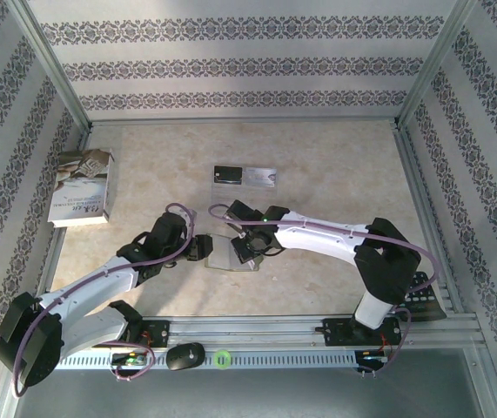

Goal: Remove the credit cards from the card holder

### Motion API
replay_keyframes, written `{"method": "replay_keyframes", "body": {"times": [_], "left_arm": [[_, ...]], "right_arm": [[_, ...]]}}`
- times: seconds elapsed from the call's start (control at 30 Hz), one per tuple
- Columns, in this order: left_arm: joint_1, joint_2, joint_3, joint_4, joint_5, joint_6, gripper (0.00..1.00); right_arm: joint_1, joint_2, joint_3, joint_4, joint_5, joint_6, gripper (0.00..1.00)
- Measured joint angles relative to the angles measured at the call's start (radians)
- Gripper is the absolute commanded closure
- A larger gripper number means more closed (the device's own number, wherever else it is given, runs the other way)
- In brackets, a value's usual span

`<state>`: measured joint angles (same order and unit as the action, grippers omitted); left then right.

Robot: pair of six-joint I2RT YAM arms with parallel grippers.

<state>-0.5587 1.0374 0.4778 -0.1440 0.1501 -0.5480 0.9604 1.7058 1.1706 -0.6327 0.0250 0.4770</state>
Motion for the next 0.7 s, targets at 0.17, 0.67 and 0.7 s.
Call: {"method": "replay_keyframes", "body": {"times": [0.17,0.67,0.7], "left_arm": [[0.005,-0.002,-0.002,0.000,0.003,0.000,0.45],[0.023,-0.003,-0.008,-0.001,0.042,0.000,0.43],[0.026,-0.003,-0.008,-0.001,0.049,0.000,0.42]], "right_arm": [[0.000,0.001,0.001,0.004,-0.015,-0.006,0.92],[-0.010,0.017,-0.009,0.053,-0.051,-0.042,1.00],[-0.015,0.008,-0.010,0.054,-0.051,-0.063,1.00]]}}
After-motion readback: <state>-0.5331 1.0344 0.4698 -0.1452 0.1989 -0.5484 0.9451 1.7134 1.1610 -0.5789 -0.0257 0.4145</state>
